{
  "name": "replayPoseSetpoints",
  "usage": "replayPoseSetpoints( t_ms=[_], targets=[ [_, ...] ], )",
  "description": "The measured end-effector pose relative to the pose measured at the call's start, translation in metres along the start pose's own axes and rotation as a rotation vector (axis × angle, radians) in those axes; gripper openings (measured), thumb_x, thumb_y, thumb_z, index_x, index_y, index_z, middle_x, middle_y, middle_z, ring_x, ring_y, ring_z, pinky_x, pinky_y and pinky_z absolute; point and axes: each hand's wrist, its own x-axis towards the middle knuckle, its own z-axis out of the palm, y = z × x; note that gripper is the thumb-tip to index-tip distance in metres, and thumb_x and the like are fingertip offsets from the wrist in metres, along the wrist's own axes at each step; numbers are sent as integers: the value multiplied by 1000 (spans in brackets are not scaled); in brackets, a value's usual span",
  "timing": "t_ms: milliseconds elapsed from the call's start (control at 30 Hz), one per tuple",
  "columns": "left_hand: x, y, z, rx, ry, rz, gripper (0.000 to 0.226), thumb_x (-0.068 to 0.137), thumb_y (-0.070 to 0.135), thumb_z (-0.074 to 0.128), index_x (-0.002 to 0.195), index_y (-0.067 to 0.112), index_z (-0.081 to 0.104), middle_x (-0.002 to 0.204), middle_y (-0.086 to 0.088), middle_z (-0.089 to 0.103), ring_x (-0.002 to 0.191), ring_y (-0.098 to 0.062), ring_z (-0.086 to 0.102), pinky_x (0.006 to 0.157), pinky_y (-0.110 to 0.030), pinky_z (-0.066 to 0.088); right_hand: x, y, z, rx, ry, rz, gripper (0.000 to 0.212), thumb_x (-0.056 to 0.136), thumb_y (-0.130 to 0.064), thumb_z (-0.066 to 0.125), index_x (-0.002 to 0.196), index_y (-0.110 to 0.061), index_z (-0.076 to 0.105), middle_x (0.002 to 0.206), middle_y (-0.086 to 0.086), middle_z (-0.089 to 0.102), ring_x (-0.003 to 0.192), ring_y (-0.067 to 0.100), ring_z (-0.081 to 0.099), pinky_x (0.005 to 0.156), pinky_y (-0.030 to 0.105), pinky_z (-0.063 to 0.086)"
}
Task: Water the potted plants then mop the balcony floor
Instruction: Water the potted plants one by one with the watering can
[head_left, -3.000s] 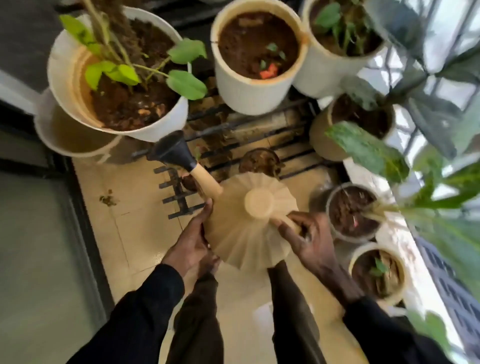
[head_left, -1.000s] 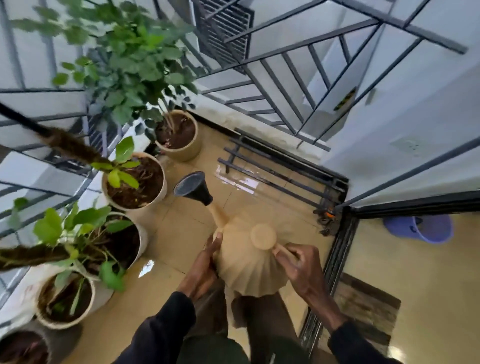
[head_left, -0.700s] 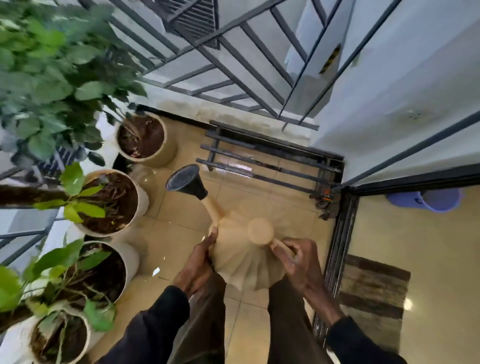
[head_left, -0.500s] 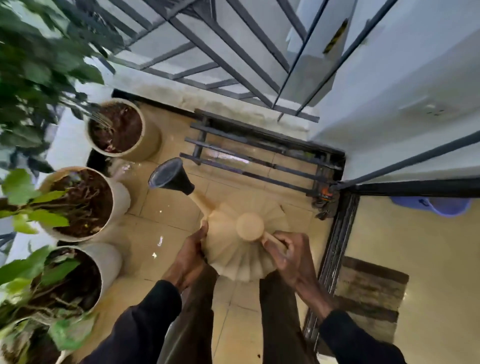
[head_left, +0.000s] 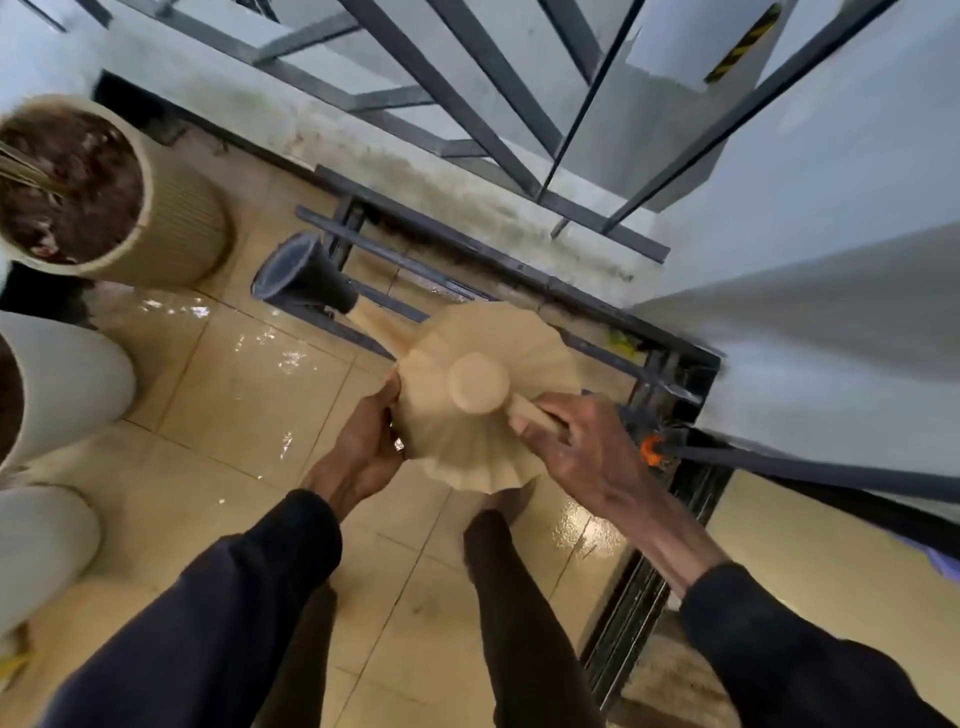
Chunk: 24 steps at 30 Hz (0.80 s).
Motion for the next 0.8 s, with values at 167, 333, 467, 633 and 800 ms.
replayPoseSetpoints(
  t_ms=[167, 333, 467, 633, 800],
  targets=[
    [59, 17, 31, -23, 7, 24, 41, 103, 45, 51, 140, 27, 57, 137, -1, 61, 125, -27, 55, 104, -53, 50, 55, 32, -27, -115, -84, -24, 25, 107, -31, 61, 116, -11, 73, 95, -7, 71, 86, 6, 67, 74, 33, 57],
    [97, 27, 44, -45, -23, 29, 45, 106, 43, 46, 146, 23, 51, 143, -1, 56, 131, -25, 50, 115, -51, 39, 89, 59, -29, -230, 4, -78, 13, 104, -20, 68, 95, -10, 69, 76, -20, 52, 67, -9, 52, 62, 12, 34],
    [116, 31, 47, 11, -28, 82, 48, 107, 43, 42, 149, 18, 47, 150, -5, 52, 136, -28, 47, 118, -50, 36, 100, 76, -23, -196, 18, -55, 25, 104, -24, 66, 116, -4, 75, 100, 1, 75, 92, 15, 68, 78, 36, 58],
    [102, 34, 49, 108, 4, 170, 42, 110, 32, 38, 146, 11, 50, 144, -15, 44, 104, -18, 50, 98, -35, 41, 85, 71, -8, -127, 11, 10, 43, 101, -38, 60, 134, -11, 69, 122, 6, 77, 115, 18, 72, 97, 45, 63],
    [63, 33, 45, 164, 57, 182, 31, 104, 23, 48, 128, 18, 67, 127, -1, 64, 114, -21, 54, 99, -34, 44, 73, 54, -5, -214, 101, 131, 33, 98, -25, 74, 128, -11, 72, 119, 7, 76, 110, 21, 72, 92, 47, 64]
  ],
)
